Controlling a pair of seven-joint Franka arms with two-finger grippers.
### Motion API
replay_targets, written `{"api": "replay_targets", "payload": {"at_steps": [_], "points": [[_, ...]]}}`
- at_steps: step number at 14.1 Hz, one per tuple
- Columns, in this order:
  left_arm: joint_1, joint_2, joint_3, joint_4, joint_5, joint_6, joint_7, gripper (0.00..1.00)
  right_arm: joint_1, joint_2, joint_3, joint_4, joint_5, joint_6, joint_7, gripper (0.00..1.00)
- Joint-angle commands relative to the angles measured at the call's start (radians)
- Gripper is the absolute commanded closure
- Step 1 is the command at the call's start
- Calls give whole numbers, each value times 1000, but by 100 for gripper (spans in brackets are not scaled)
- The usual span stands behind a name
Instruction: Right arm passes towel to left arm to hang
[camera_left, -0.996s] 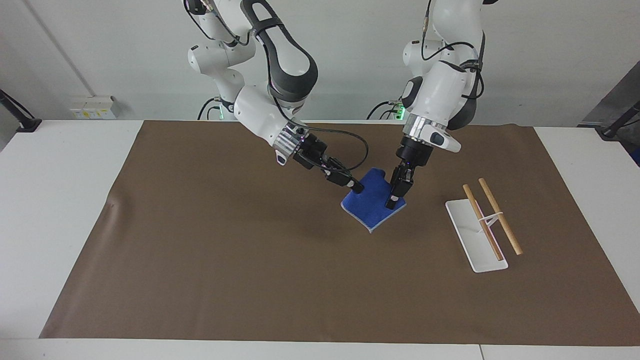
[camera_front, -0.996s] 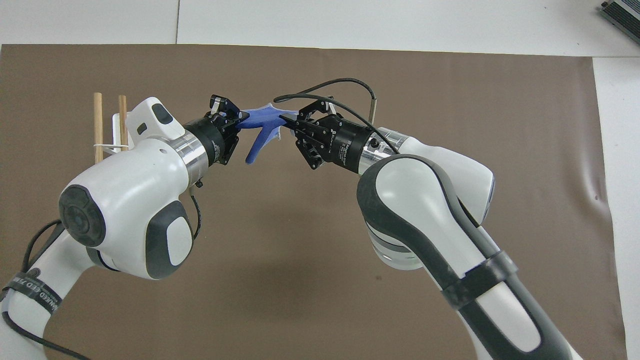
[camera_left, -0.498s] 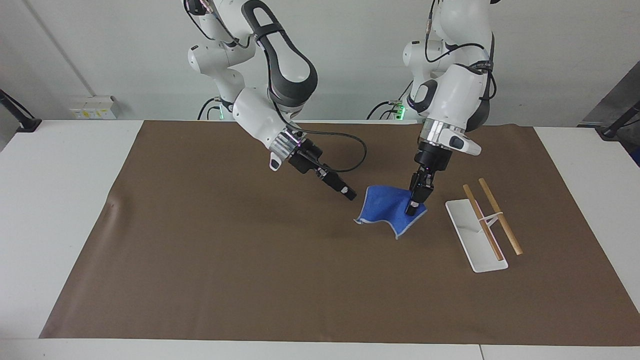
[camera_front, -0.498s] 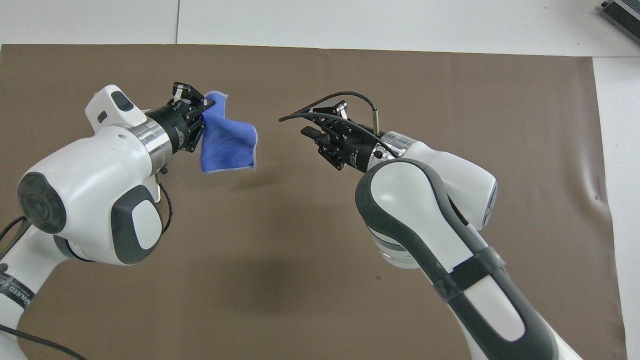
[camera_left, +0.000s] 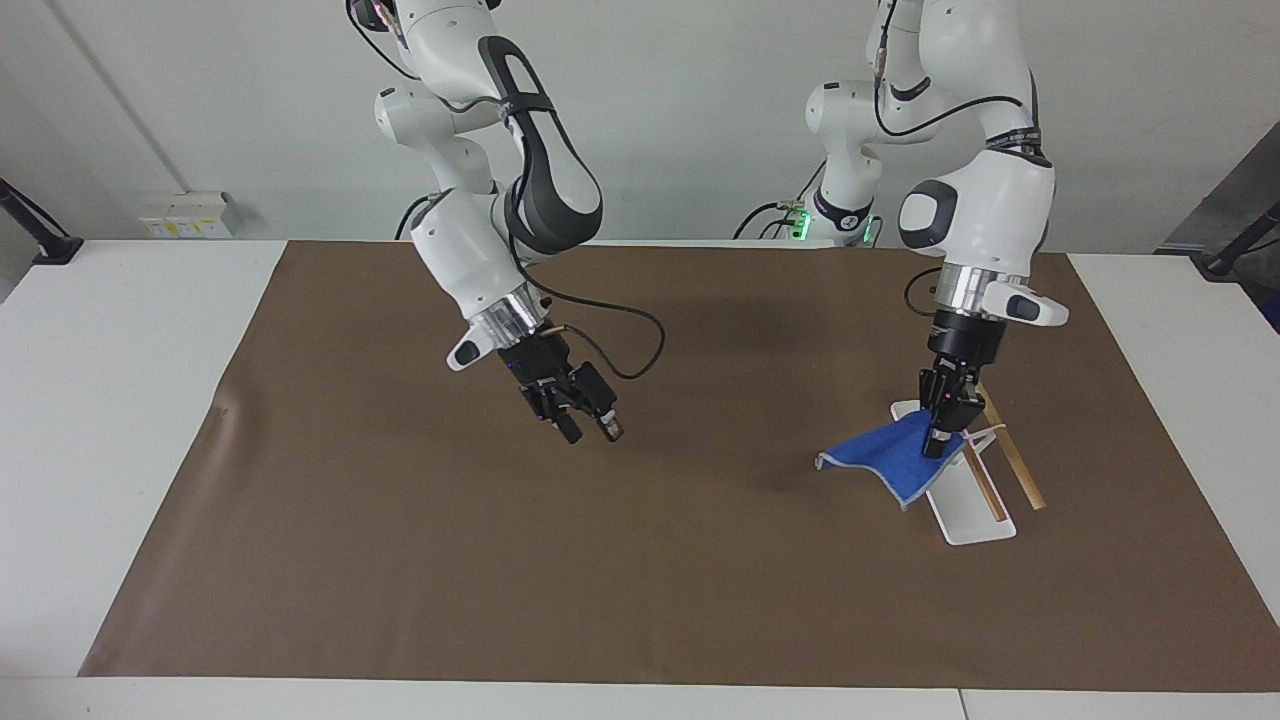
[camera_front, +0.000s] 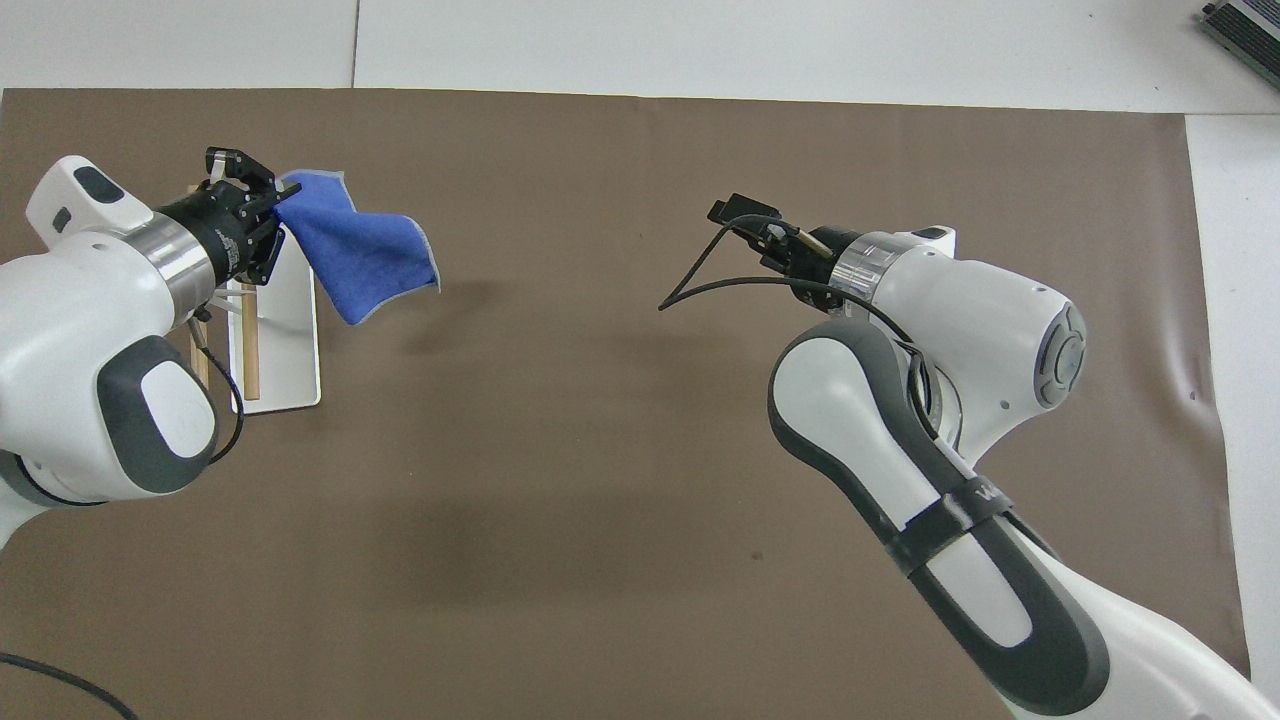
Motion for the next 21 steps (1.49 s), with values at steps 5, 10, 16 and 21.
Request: {"api": "replay_targets", "payload": {"at_steps": [5,10,16,21], "points": [[4,-13,173,-34,-18,-29,76,100,-184,-55,-7,51,-696,-353,-16,0],[24,-12,191,-31,-17,-38,77,100,-267,-165,-13,145,-714,-689,18,0],[32,-19,249,-54,-17,-64,76,100,-347,-240,-13,344,-762,-1100,17,0],[31,-67,254,-166,-15,-49,77,100,-373,-291,-8,288,-756,-1147,11,0]]}}
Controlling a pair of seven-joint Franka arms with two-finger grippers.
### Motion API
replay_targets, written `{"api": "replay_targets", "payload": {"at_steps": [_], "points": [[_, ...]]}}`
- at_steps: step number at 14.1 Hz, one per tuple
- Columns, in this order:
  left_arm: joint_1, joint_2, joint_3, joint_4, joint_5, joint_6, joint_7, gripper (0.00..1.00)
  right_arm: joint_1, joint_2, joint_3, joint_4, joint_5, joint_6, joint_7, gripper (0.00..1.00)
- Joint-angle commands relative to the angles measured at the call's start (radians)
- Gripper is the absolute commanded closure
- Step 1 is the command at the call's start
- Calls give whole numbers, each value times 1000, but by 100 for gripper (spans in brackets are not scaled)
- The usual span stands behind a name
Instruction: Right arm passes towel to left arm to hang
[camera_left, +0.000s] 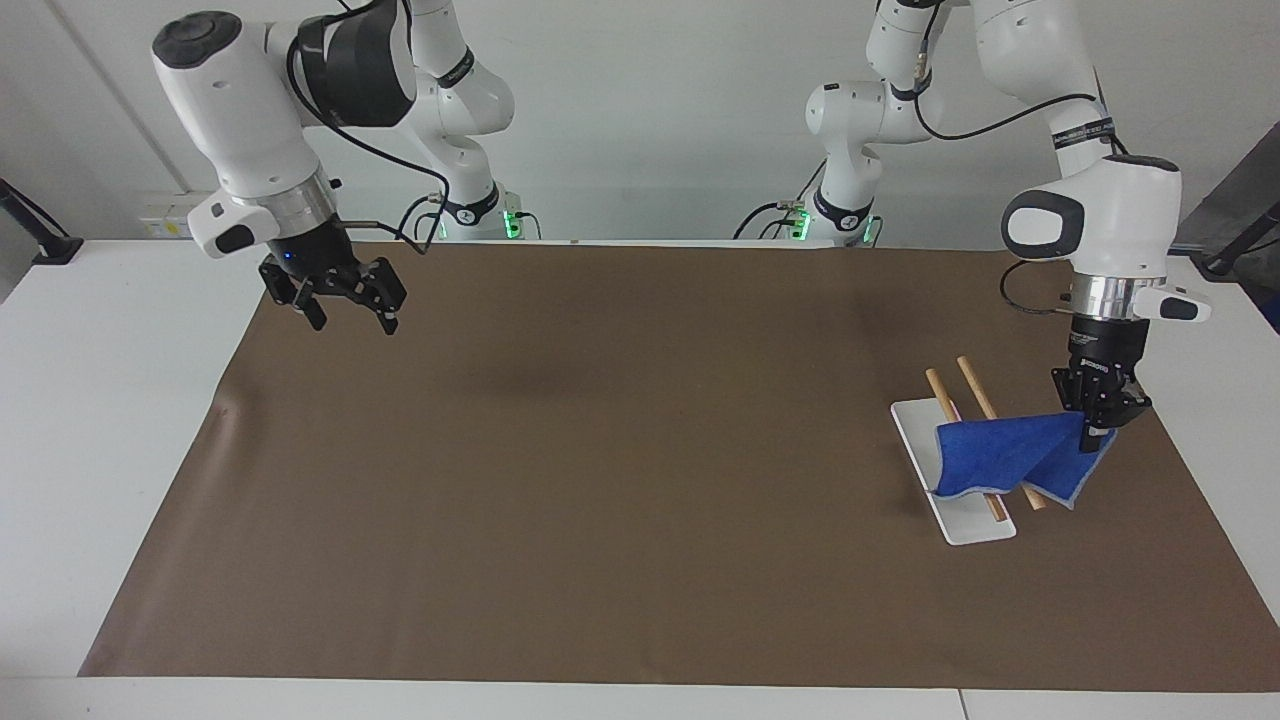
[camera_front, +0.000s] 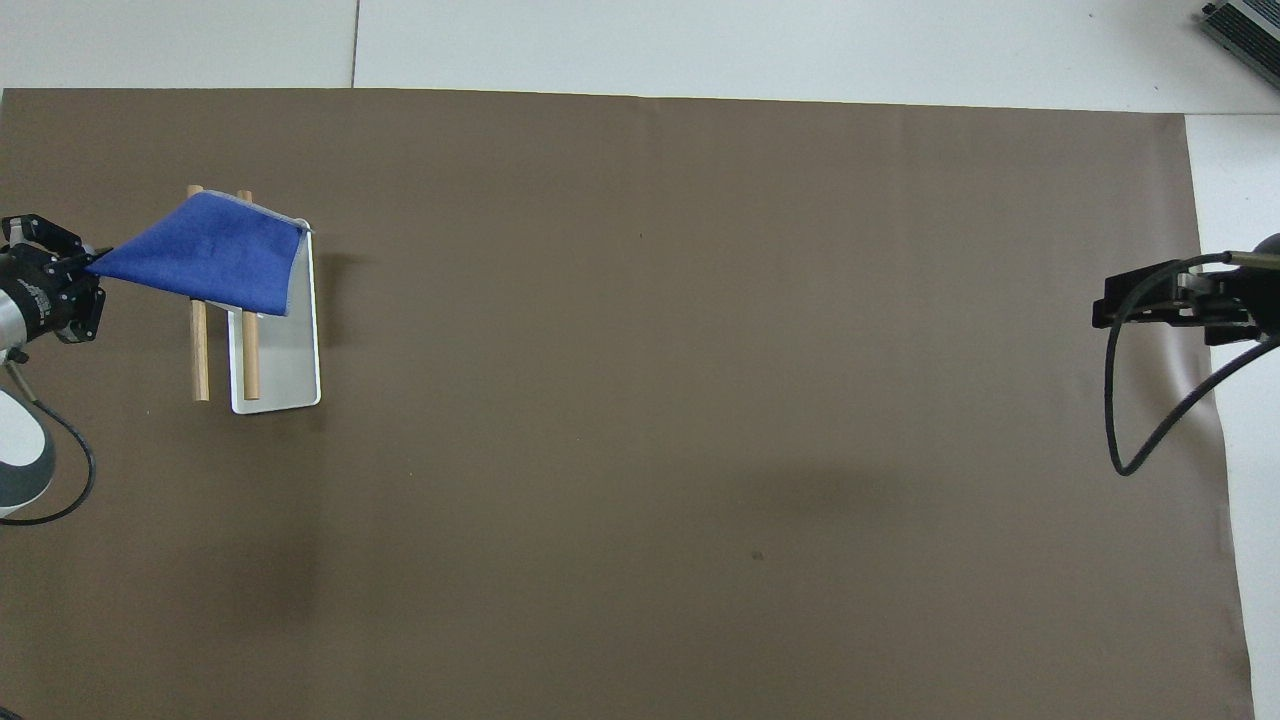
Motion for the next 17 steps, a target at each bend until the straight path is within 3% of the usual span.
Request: {"api": "replay_targets", "payload": {"at_steps": [1,6,9,10,12,15,17], "points": [[-8,-56,-1,-70,-15,2,25,100,-15,-26,19,-54,-19,17,10,0],[-29,-67,-13,-109,-15,22,23,100,-12,-79,25,-46,-23,-32,7,0],[-41,-72,-13,-164,-15,64,23,100,-26,-105,23,-98,-37,-22,-58,0],[-41,-78,-12,-173,-15,62,23,93,-23,-107,25,-113,-84,3,-81,0],[-38,-78,-10,-175,-15,62,23,42,-26,-107,23,-124,-100,26,-77,0],[-21,-70,2,-157,-17,65,20,25,-27,-105,16,-127,-69,21,-59,0],[-5,-58,16,-127,-17,64,20,7,-28,-107,14,-130,-29,12,-27,0]]}}
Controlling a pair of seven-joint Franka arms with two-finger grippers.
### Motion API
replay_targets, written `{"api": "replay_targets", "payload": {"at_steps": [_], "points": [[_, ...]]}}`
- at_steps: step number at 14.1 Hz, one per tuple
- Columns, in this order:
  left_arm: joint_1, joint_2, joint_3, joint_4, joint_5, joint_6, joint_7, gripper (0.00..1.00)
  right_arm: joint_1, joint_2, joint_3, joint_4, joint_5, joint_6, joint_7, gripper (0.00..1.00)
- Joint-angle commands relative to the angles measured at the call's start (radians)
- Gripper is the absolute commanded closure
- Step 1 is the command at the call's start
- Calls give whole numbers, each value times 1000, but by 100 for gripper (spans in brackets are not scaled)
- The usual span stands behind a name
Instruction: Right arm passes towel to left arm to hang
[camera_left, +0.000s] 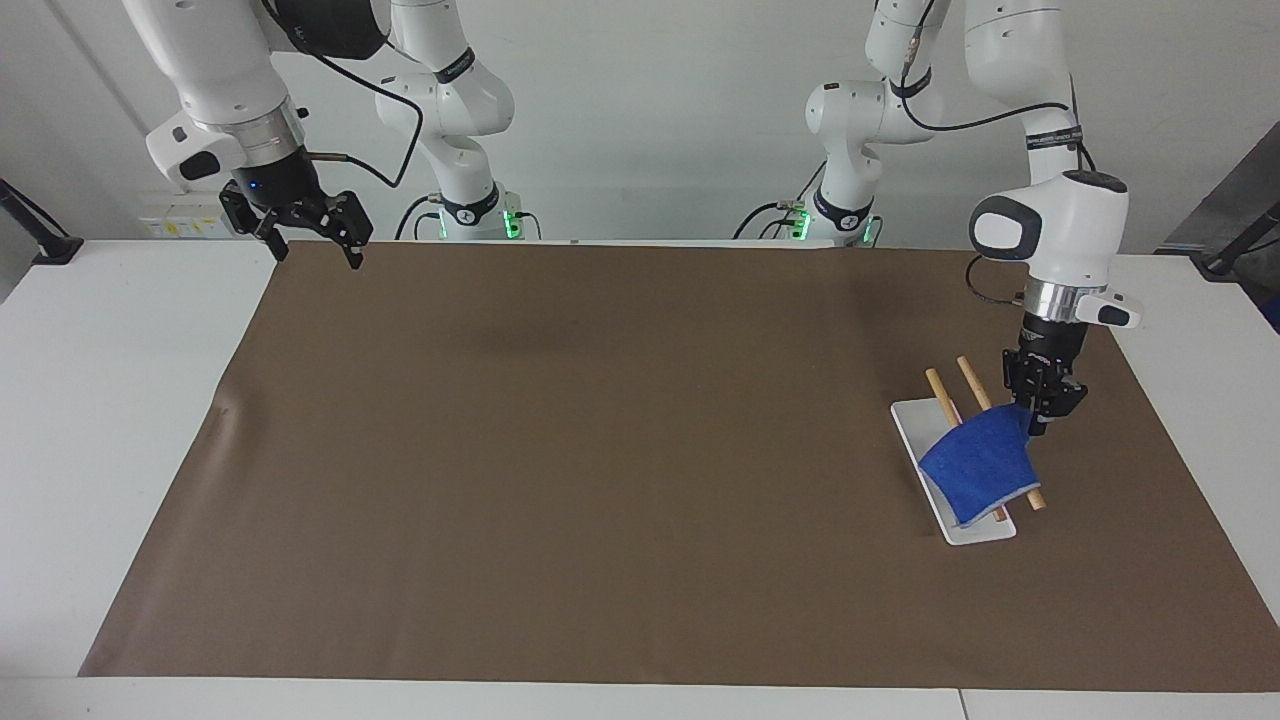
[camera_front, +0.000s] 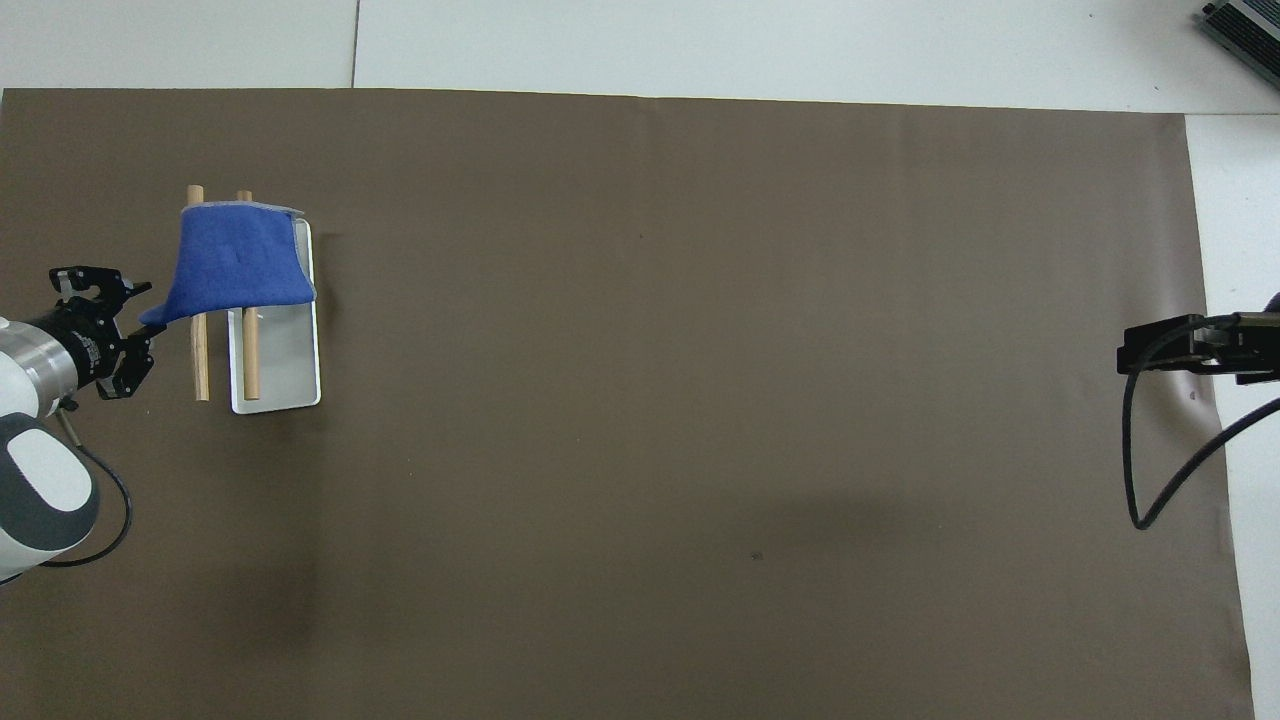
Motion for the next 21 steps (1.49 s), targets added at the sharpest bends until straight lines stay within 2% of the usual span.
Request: {"api": "replay_targets", "payload": {"at_steps": [1,4,6,9,17,19,21], "points": [[17,-8,12,22,-17,7,20,7,-14,-27,3,-31,34,4,21,0],[19,16,20,102,-17,-55,23,8,-14,-27,4,-30,34,-7,20,0],[20,33,20,188,11,-199,33,8,-14,-27,4,-27,34,-4,20,0],[20,35,19,304,109,-422,146,8,-14,-27,4,-24,34,-2,18,0],[16,-17,0,666,190,-1172,688,10,-12,-27,6,-24,34,-4,15,0],[16,-25,-49,719,268,-1295,804,10,-12,-27,4,-24,36,-4,15,0],[14,-31,-102,746,360,-1347,900,10,-12,-27,4,-24,36,-4,15,0]]}}
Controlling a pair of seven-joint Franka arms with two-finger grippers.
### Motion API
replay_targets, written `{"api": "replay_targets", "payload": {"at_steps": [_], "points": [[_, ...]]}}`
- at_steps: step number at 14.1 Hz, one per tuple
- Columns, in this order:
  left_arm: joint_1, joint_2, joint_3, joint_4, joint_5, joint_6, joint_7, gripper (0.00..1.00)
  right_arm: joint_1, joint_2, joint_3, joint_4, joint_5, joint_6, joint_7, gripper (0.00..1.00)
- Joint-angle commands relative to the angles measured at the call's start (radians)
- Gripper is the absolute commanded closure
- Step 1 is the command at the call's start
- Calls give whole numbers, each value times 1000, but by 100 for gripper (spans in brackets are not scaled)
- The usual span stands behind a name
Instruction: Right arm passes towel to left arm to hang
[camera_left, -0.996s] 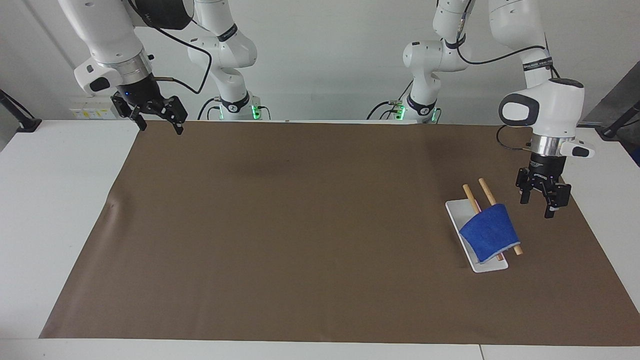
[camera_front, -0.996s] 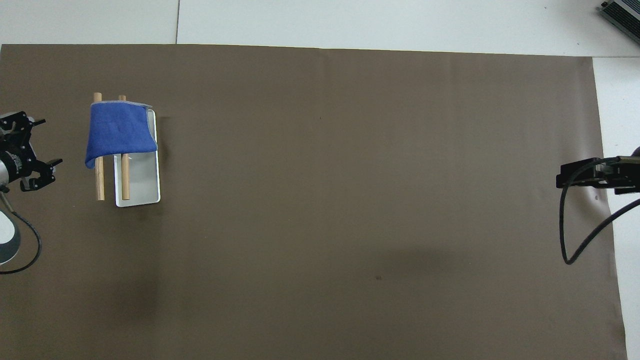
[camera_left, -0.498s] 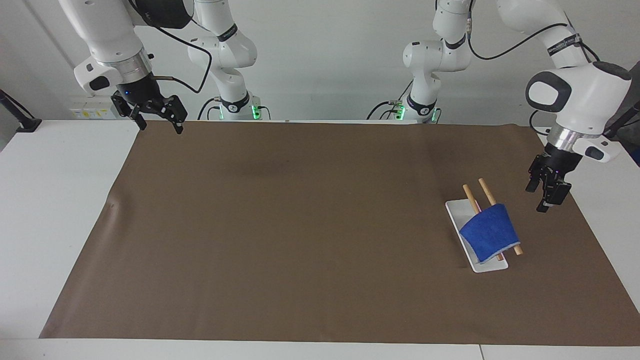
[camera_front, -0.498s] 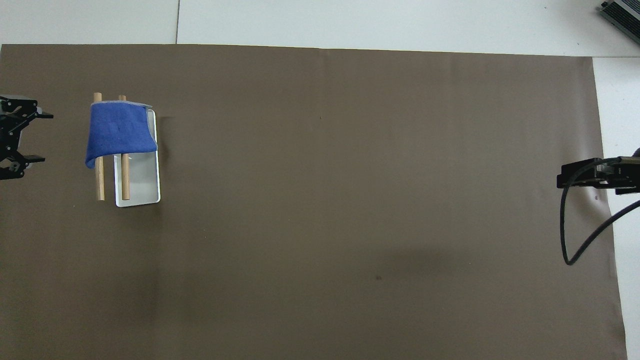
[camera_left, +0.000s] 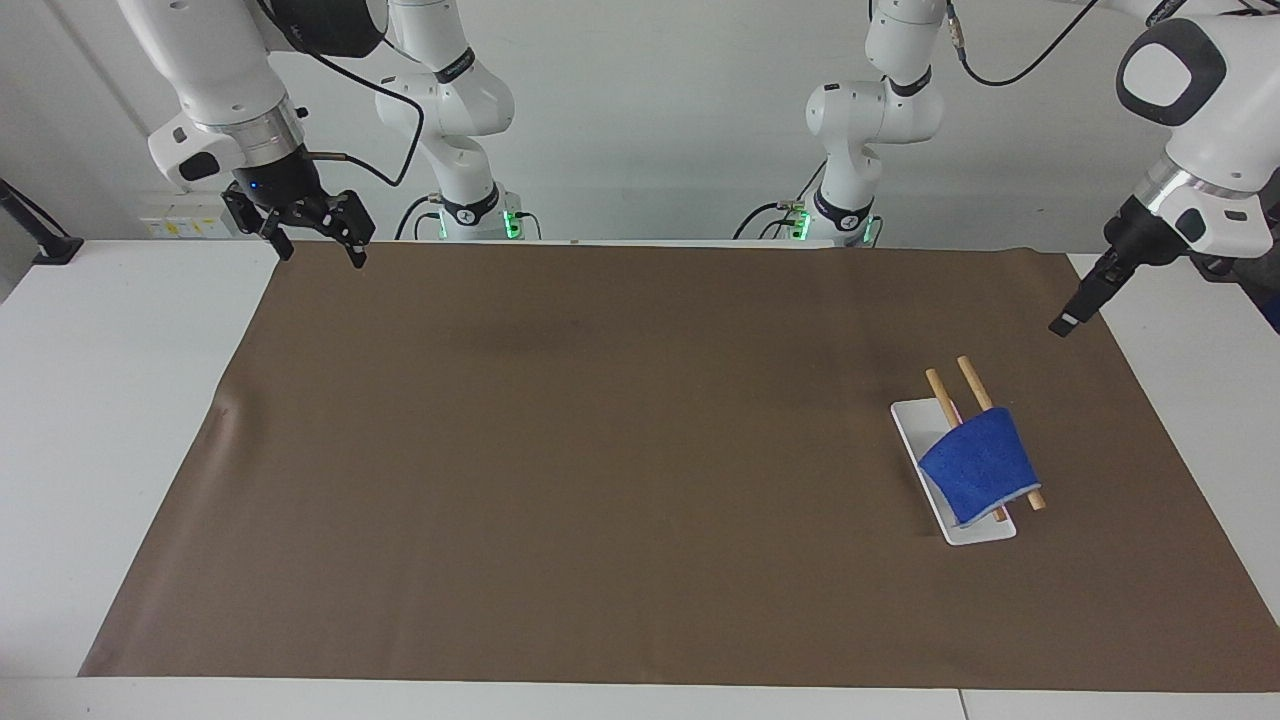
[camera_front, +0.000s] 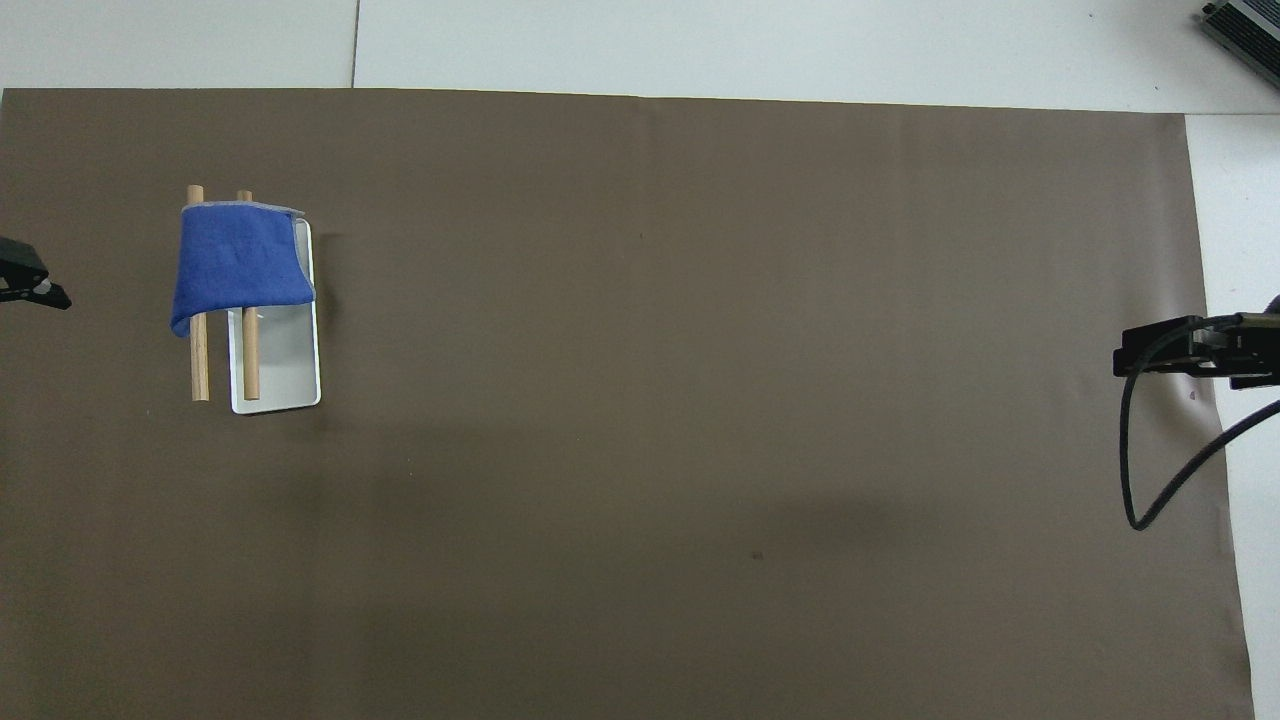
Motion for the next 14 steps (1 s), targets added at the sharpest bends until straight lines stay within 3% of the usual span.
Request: {"api": "replay_targets", "payload": {"at_steps": [1,5,7,14], "points": [[-4,9,-57,46,97,-61,128,10,-11,-22,7,-18,23,0,6,0],[-6,-3,-81,36,92,14,322,8,-11,-22,5,-18,23,0,6,0],[-6,-5,-81,22,91,80,357,0,-11,-22,7,-18,23,0,6,0],[-6,-11,-81,14,89,86,433,0,-11,-22,7,-18,23,0,6,0]]}}
